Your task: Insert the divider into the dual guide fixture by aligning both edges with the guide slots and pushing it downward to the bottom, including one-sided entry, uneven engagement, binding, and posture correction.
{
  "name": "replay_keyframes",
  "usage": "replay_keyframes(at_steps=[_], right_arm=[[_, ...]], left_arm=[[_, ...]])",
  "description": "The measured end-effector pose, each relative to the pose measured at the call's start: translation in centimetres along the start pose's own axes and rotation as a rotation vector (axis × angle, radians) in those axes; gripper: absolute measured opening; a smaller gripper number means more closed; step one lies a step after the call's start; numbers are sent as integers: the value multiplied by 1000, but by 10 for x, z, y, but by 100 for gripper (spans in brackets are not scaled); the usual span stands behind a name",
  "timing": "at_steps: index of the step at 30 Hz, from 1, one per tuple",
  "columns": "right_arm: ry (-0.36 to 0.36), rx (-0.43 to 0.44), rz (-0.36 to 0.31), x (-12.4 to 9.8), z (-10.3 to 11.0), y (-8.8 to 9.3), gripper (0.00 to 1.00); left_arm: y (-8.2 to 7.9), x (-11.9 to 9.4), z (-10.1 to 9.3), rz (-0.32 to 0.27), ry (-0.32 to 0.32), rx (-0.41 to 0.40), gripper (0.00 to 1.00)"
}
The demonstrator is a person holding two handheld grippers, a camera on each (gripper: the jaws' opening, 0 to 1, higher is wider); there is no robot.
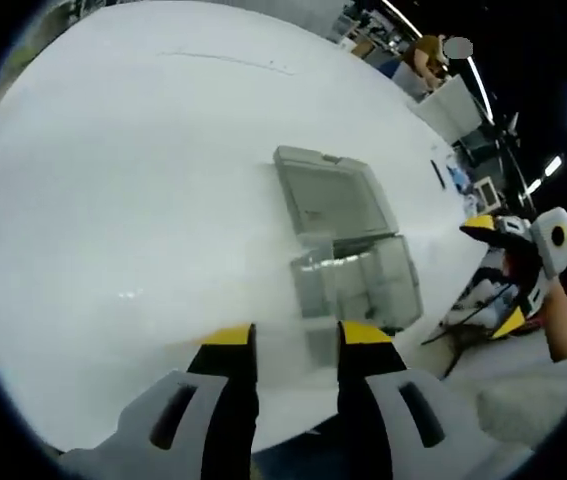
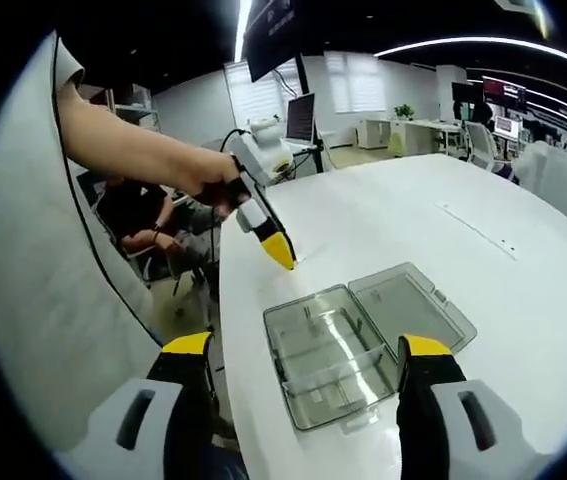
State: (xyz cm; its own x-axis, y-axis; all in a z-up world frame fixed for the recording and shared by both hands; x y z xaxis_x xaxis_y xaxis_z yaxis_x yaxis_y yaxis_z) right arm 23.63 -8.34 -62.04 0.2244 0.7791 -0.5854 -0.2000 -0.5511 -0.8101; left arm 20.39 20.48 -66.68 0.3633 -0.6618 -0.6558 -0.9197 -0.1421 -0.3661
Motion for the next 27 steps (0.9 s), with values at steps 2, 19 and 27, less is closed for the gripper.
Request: replay_keyframes(at_steps=[2, 19, 27], right_arm=[[-3, 6, -4, 0, -1, -2, 72], [-20, 38, -21, 1, -9, -15, 72], [-30, 53, -26, 4, -12, -19, 71]], left_arm=[[-2, 1, -2, -9, 29, 3, 26], [-11, -2, -23, -74, 240, -1, 26], [-16, -2, -27, -107, 322, -23, 26]])
Point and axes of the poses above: the point that each gripper's makers call its tool centre point, and the gripper's own axes: x roughly forward along the fingers, z roughly to its left, y roughly out of its underside, the point moved 10 cm from there along -x, roughly backward along the fingers, and after that the axes turned 12 degrees about y, right-handed, at the moved point
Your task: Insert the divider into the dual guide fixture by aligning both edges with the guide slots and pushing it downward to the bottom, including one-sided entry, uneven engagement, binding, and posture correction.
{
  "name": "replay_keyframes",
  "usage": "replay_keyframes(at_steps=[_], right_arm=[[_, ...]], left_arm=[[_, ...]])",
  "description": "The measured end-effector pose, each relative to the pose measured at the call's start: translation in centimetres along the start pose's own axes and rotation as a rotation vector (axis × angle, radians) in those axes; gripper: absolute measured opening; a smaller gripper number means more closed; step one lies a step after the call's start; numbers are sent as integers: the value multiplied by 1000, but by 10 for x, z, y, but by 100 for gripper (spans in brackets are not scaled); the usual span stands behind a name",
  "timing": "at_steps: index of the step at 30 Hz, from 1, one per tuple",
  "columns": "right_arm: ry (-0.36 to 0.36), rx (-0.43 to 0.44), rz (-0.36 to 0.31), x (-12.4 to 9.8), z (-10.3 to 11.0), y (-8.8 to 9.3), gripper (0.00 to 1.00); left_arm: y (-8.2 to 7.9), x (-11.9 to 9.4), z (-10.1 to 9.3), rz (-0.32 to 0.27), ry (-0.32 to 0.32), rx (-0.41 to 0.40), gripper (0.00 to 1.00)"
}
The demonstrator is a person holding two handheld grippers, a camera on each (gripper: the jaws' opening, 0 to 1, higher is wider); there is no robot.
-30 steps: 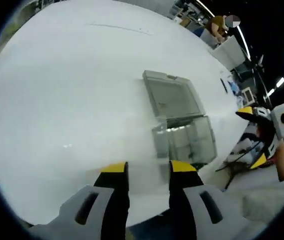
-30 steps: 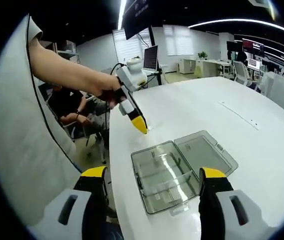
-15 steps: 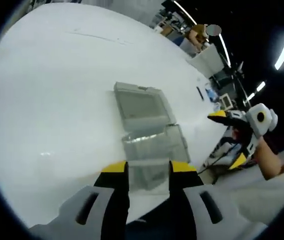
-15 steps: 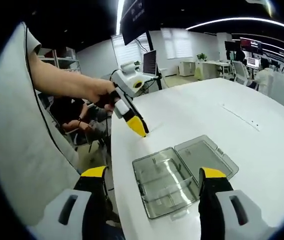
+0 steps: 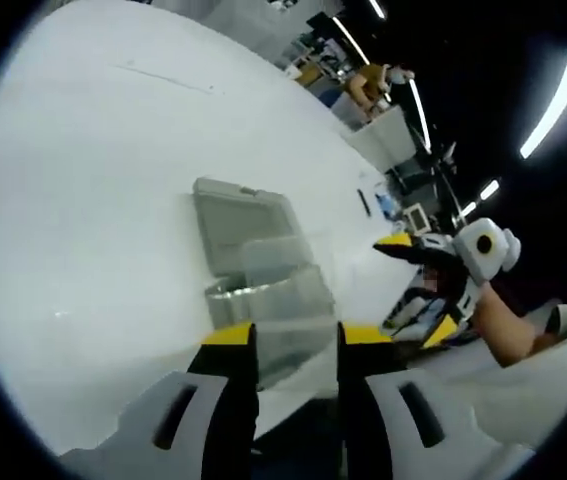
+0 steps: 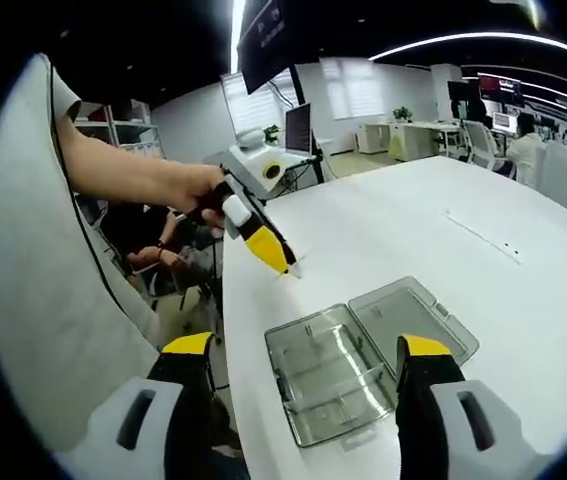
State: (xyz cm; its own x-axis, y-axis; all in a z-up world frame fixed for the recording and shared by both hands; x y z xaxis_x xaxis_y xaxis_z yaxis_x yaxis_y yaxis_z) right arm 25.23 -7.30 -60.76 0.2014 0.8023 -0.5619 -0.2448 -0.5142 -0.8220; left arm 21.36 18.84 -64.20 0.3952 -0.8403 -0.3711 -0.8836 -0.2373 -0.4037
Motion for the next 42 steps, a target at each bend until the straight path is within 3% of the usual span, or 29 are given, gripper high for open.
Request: replay_keyframes(at_steps=[20, 42], right_arm=[[-30, 141, -74, 3, -8, -9, 69], [-112, 321, -157, 2, -14, -13, 64]], left_arm=[[-1, 8, -13, -29, 157, 1, 26], [3, 26, -31, -4, 275, 60, 26]])
Point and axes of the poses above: the point that each gripper's makers call its tool centre point, and the gripper's own axes: x roughly forward along the fingers, z roughly to its left, y roughly out of its underside, the point moved 10 cm from there along -x, roughly backward along the fingers, and after that the axes turned 12 degrees about y, right-handed, at the moved point
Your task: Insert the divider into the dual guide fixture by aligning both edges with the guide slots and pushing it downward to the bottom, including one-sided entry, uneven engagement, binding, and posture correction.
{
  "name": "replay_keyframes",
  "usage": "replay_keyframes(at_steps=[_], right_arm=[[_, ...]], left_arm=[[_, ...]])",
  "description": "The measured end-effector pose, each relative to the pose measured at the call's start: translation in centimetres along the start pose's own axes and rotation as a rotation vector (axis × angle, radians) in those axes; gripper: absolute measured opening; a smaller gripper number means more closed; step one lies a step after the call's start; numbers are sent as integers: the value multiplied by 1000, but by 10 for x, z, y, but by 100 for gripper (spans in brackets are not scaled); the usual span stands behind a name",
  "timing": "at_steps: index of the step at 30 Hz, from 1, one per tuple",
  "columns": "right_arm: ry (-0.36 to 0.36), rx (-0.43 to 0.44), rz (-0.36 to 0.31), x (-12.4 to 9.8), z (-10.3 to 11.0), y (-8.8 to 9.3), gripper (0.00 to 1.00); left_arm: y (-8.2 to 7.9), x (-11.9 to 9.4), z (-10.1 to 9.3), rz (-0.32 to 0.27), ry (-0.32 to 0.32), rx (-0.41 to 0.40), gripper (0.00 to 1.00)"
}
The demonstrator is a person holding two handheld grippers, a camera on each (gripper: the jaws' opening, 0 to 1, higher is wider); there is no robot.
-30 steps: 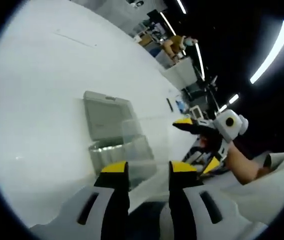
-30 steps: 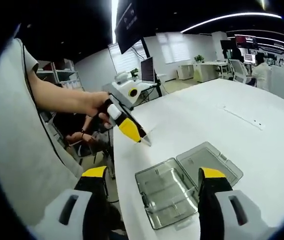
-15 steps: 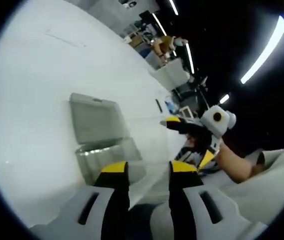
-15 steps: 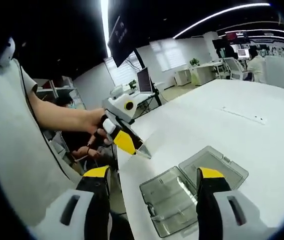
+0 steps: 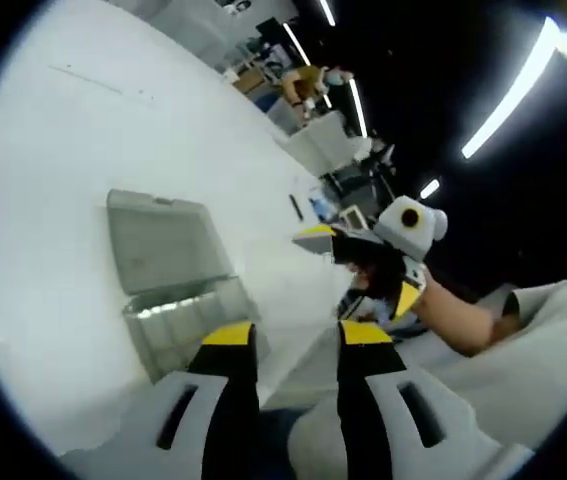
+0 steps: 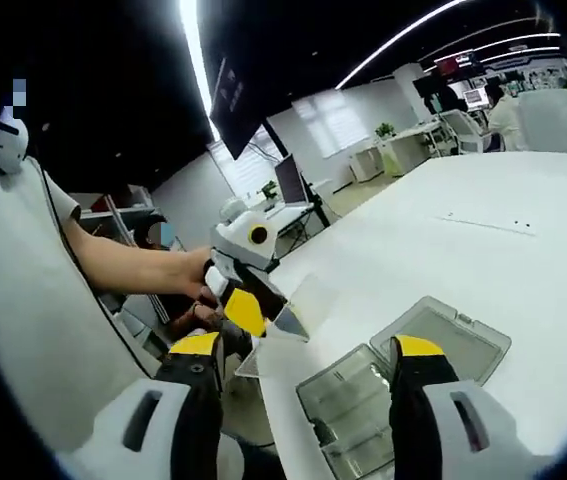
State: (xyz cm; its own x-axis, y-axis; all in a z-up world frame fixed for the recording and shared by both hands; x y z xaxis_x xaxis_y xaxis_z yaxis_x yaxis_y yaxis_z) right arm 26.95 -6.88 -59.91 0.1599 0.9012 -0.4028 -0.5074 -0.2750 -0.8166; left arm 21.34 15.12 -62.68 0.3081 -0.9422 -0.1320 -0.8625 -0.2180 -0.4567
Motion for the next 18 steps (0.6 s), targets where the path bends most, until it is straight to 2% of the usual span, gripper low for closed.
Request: replay_keyframes(at_steps=[10, 18], right_arm=[[-47, 73, -24, -1, 0, 2, 62], [-86, 134, -46, 2, -2, 4, 60]], left_arm=[[2, 10, -6, 7, 37, 24, 26], [1, 17, -12, 9, 91, 57, 26]])
Point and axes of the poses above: the point that each gripper's makers call its tool centre point, and the gripper's own axes: x roughly forward along the fingers, z roughly to its left, y roughly out of its underside, the point moved 10 cm from there along -x, roughly backward along the fingers, and after that the axes turned 12 degrees about y, right-handed, at the moved point
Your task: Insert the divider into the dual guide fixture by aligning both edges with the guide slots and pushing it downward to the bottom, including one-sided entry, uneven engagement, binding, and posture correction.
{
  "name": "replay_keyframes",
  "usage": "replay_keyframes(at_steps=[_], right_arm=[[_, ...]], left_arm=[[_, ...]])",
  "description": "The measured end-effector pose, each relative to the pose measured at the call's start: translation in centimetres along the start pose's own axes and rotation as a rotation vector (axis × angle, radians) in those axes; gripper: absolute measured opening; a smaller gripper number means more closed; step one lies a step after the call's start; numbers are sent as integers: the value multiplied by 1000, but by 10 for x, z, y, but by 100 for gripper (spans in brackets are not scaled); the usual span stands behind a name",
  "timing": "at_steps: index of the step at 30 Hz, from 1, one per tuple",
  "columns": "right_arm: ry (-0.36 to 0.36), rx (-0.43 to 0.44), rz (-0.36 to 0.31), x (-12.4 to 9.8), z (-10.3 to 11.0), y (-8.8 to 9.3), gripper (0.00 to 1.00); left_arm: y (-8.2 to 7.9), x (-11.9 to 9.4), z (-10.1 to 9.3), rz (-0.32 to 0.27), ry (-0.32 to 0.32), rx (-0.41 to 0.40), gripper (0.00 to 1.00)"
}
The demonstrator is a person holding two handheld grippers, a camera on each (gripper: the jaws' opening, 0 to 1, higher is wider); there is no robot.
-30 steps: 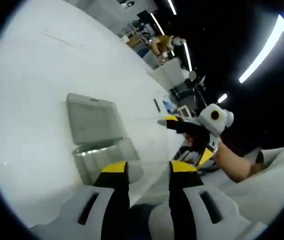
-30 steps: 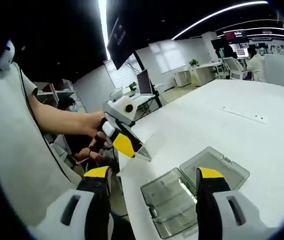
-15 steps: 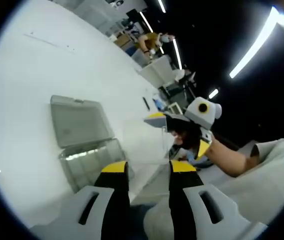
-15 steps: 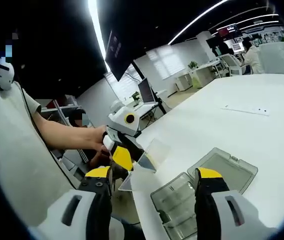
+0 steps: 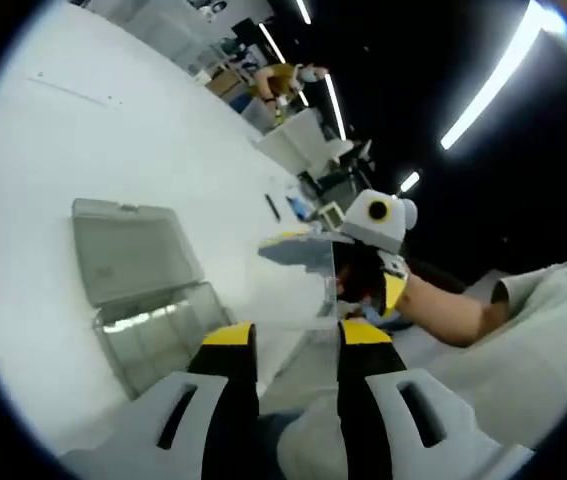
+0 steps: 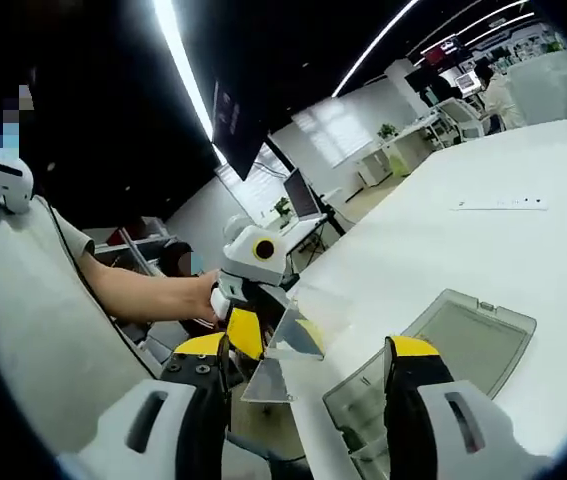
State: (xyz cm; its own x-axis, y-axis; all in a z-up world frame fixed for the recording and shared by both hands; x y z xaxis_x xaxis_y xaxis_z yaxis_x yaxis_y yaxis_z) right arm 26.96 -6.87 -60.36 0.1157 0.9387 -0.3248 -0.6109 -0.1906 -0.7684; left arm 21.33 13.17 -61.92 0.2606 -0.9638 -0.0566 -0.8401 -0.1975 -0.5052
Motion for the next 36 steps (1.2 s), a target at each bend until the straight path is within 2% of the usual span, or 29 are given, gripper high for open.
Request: replay_keyframes(at_steps=[6, 9, 12, 16, 30, 33, 36], right_arm=[[-55, 63, -26, 3, 1, -3, 60], [-66, 76, -30, 4, -1, -4, 60], [-122, 125, -47, 5, 3, -5, 60], [-121, 146, -63, 4, -3, -6, 59], [-180, 218, -75, 4, -2, -6, 59], [-195, 227, -74, 4, 0, -6, 56], [-206, 232, -66, 4, 1, -6, 49]], left_arm=[[-1, 4, -3, 21, 30, 22, 26], [-3, 7, -7, 13, 58, 43, 26], [-5, 10, -9, 15, 76, 51, 26], [-7, 11, -10, 20, 97, 60, 26], [-9, 18, -17, 48, 157, 81, 26], [-9, 21, -19, 58, 160, 84, 26], [-9, 22, -19, 62, 166, 86, 26]])
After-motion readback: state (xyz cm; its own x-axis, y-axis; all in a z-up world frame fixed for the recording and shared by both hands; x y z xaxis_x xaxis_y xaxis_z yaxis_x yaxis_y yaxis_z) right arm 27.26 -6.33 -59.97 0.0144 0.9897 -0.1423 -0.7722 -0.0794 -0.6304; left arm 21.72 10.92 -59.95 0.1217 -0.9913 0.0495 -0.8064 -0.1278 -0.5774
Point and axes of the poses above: the point that each gripper's makers call its tool centre point, and the gripper's own axes: x roughly forward along the fingers, z roughly to its left, y roughly out of its underside, the point moved 10 cm from there along -x, roughly backward along the fingers, and after that the axes turned 12 degrees about y, right-handed, at the moved point
